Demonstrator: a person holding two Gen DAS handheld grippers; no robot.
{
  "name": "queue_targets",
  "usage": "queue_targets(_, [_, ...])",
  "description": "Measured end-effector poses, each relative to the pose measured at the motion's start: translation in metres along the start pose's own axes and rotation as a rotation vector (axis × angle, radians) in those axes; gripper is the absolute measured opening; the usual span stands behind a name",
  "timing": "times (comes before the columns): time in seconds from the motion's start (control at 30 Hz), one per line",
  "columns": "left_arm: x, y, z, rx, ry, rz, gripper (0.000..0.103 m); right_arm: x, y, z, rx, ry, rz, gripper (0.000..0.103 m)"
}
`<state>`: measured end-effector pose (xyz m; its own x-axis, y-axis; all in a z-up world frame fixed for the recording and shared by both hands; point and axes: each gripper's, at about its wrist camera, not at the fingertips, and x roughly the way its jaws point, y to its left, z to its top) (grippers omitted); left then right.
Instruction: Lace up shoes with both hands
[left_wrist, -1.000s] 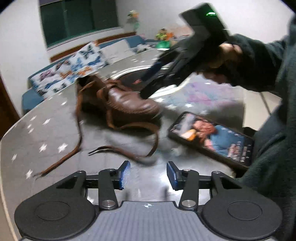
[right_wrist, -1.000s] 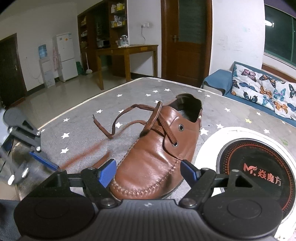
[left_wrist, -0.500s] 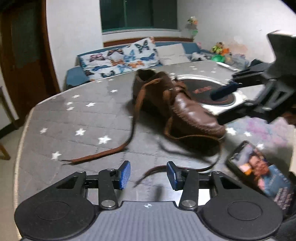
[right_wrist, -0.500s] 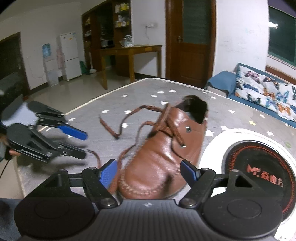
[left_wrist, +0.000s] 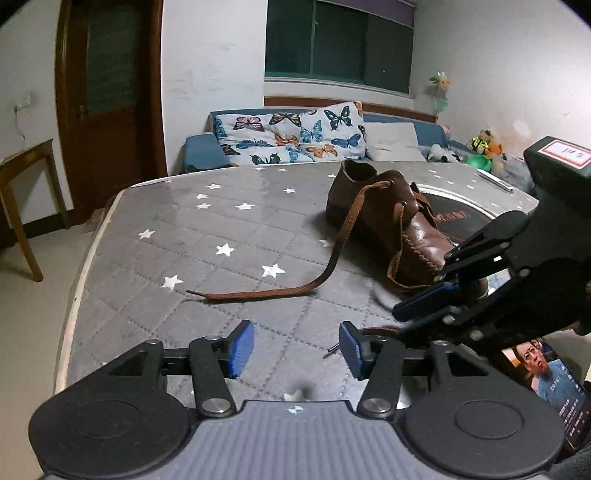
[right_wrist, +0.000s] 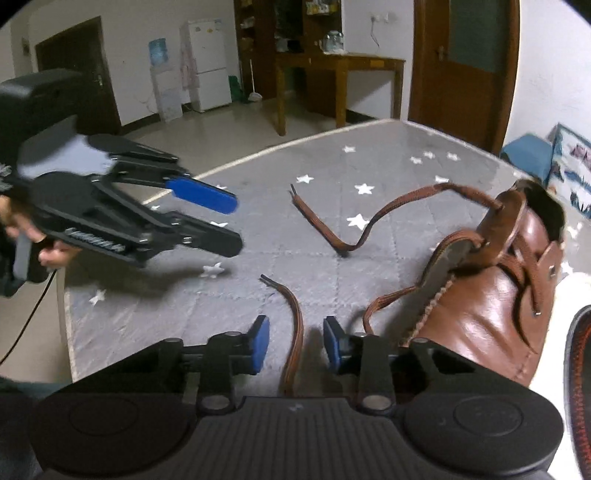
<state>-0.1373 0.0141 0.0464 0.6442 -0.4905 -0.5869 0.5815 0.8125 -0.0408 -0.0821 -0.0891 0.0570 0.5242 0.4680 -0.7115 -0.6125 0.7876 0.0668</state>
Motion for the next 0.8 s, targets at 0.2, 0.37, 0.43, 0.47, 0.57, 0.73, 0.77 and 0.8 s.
queue_targets(0.2, [0.000,-0.002,0.002,-0.008,-0.028,-0.018,0.062,0.002,-0.003,0.002,0.043,-0.023,0.001,0.000])
queue_targets(0.37, [0.003,-0.014,0.007,0.020,-0.050,-0.091,0.066,-0.038,-0.019,-0.001,0.143,-0.162,-0.043,0.000])
queue_targets(0.43, [0.006,-0.024,0.010,0.063,-0.047,-0.105,0.067,-0.054,-0.031,-0.004,0.194,-0.202,-0.076,0.000])
queue_targets(0.47, [0.007,-0.028,0.011,0.083,-0.044,-0.094,0.067,-0.061,-0.037,-0.006,0.214,-0.216,-0.091,0.000])
queue_targets(0.57, [0.003,-0.028,0.010,0.100,-0.050,-0.073,0.067,-0.063,-0.042,-0.008,0.208,-0.179,-0.095,0.000])
queue_targets(0.73, [-0.009,-0.012,0.005,0.041,-0.054,-0.011,0.070,-0.033,-0.019,-0.004,0.123,-0.087,0.007,0.006])
queue_targets(0.77, [-0.011,-0.009,0.004,0.035,-0.054,-0.003,0.071,-0.025,-0.015,-0.003,0.101,-0.073,0.018,0.009])
queue_targets(0.8, [-0.013,-0.007,0.002,0.029,-0.055,0.006,0.072,-0.018,-0.012,-0.001,0.088,-0.060,0.023,0.012])
